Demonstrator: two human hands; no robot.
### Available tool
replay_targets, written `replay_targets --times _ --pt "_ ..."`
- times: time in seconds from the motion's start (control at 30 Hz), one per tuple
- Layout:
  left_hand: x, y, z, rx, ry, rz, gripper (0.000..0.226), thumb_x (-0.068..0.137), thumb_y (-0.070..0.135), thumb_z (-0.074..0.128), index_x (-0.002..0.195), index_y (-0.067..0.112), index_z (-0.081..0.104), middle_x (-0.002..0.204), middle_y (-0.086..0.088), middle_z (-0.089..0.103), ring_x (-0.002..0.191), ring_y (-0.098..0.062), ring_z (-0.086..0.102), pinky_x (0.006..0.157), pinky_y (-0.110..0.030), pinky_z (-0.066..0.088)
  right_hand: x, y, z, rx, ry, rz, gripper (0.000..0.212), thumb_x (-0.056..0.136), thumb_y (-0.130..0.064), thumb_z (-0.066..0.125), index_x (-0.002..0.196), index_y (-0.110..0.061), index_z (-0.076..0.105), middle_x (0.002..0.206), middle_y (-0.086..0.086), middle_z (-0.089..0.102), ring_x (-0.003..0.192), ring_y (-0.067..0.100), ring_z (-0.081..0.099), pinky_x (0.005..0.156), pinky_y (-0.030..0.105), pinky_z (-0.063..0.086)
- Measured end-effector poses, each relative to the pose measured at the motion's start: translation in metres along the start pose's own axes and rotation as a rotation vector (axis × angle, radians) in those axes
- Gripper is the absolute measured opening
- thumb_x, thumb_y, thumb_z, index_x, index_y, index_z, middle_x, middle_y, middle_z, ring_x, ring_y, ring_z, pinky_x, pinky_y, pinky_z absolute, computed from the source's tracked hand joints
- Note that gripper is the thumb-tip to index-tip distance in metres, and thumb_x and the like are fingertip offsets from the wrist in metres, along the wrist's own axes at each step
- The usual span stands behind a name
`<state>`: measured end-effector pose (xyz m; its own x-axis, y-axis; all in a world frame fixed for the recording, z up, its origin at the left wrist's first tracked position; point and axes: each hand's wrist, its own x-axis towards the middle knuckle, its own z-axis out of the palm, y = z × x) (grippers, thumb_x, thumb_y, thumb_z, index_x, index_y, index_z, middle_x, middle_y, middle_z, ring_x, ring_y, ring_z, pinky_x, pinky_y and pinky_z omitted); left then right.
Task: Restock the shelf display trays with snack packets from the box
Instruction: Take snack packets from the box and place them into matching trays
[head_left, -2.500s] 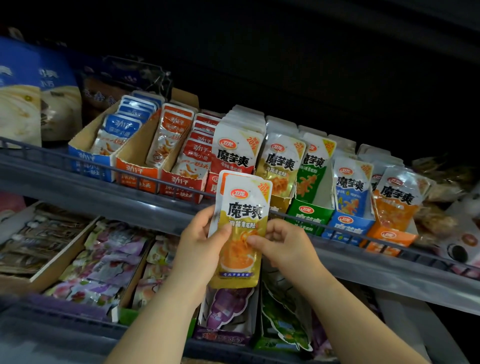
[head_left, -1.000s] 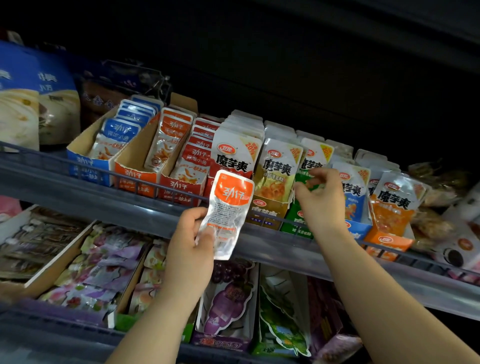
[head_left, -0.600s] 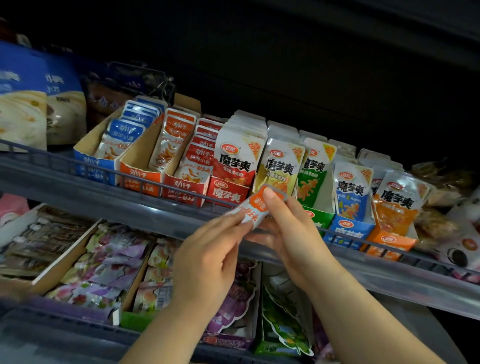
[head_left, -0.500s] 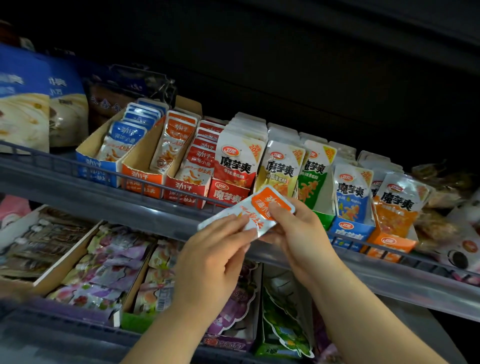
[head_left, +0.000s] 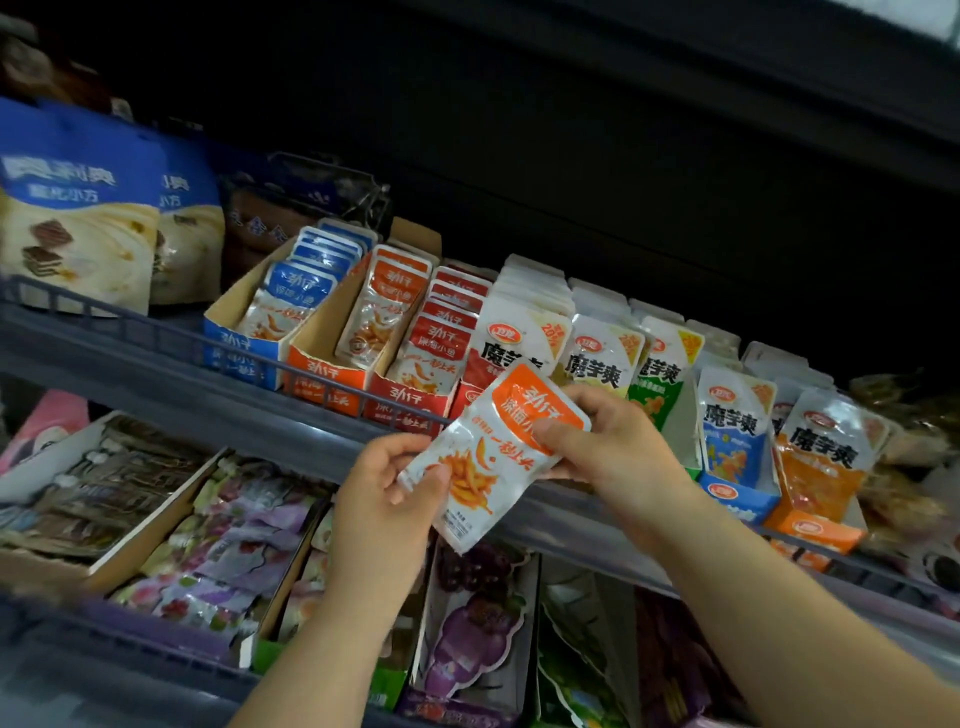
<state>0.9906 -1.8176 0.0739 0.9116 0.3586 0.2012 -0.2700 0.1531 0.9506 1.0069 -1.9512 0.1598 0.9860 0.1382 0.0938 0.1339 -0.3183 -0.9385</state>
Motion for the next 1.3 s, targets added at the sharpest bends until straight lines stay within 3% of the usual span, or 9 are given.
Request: replay_targets --times 0.13,0.2,0.4,0.53,0.67,0.77,0.87,0.93,1.3 --pt "0.007 0.014 -0.010 -0.026 0.106 0.067 0.025 0.082 0.007 0.062 0.079 0.029 0.050 0.080 0.014 0.058 0.064 0.017 0.058 0.051 -0.003 0.044 0.017 -0.036 0.008 -0.279 -0.075 -0.069 0.013 0.085 -0.007 0.061 0.080 -0.018 0.056 0.084 0.000 0.065 0.068 0.012 0.065 0.063 0.020 0.057" --pt "0.011 0.015 -0.022 0.048 0.157 0.152 0.023 0.085 0.014 0.058 0.085 0.035 0.049 0.085 0.021 0.055 0.073 0.015 0.057 0.067 -0.005 0.045 0.031 -0.052 0.019 -0.390 -0.058 -0.121 0.016 0.084 -0.009 0.062 0.078 -0.021 0.055 0.081 -0.001 0.065 0.063 0.013 0.064 0.068 0.025 0.056" --pt "0.043 -0.004 -0.068 0.566 0.204 0.309 0.049 0.094 0.037 0.037 0.139 0.020 0.034 0.147 0.004 0.028 0.136 -0.015 0.024 0.111 -0.036 0.018 0.085 -0.089 0.057 -0.418 0.091 -0.260 0.015 0.084 -0.001 0.059 0.085 -0.015 0.052 0.076 -0.002 0.057 0.069 0.018 0.062 0.066 0.026 0.055" --pt "0.053 -0.020 -0.086 0.872 0.076 0.302 0.061 0.095 0.036 0.031 0.143 0.027 -0.005 0.146 0.011 -0.016 0.135 -0.003 -0.012 0.109 -0.024 -0.008 0.120 -0.091 0.081 -0.469 0.185 -0.264 0.014 0.084 -0.002 0.058 0.094 -0.012 0.056 0.096 0.014 0.064 0.093 0.032 0.064 0.084 0.046 0.053" --pt "0.055 -0.029 -0.081 0.995 -0.057 0.304 0.055 0.087 0.054 0.010 0.125 0.035 -0.025 0.133 0.014 -0.033 0.122 -0.006 -0.034 0.100 -0.025 -0.022 0.149 -0.089 0.097 -0.558 0.261 -0.175 0.023 0.087 -0.008 0.057 0.109 -0.011 0.058 0.112 0.009 0.062 0.099 0.022 0.062 0.089 0.036 0.052" --pt "0.062 -0.036 -0.080 1.086 -0.052 0.289 0.056 0.086 0.054 0.008 0.134 0.033 -0.012 0.139 0.008 -0.022 0.127 -0.013 -0.026 0.103 -0.031 -0.014 0.160 -0.084 0.104 -0.646 0.230 -0.129 0.030 0.087 -0.009 0.057 0.117 -0.012 0.056 0.117 0.007 0.060 0.106 0.021 0.058 0.085 0.025 0.046" --pt "0.065 -0.038 -0.080 1.118 -0.033 0.348 0.056 0.083 0.044 0.028 0.130 0.020 0.047 0.139 -0.005 0.036 0.127 -0.024 0.032 0.096 -0.042 0.025 0.165 -0.074 0.111 -0.723 0.119 -0.060 0.038 0.087 -0.010 0.058 0.124 -0.013 0.053 0.122 0.009 0.057 0.111 0.023 0.055 0.079 0.026 0.040" --pt "0.066 -0.041 -0.082 1.171 -0.039 0.362 0.051 0.081 0.041 0.033 0.123 0.019 0.052 0.129 -0.008 0.055 0.118 -0.028 0.051 0.091 -0.043 0.031 0.169 -0.066 0.117 -0.707 0.099 -0.056 0.039 0.088 -0.009 0.055 0.127 -0.015 0.051 0.127 0.009 0.055 0.114 0.023 0.054 0.082 0.026 0.040" --pt "0.066 -0.047 -0.090 1.135 -0.024 0.432 0.051 0.082 0.040 0.034 0.126 0.019 0.050 0.132 -0.006 0.052 0.123 -0.023 0.038 0.093 -0.043 0.029 0.193 -0.035 0.124 -0.901 0.332 -0.075 0.043 0.090 -0.023 0.054 0.131 -0.014 0.045 0.135 0.014 0.043 0.127 0.030 0.035 0.101 0.038 0.033"
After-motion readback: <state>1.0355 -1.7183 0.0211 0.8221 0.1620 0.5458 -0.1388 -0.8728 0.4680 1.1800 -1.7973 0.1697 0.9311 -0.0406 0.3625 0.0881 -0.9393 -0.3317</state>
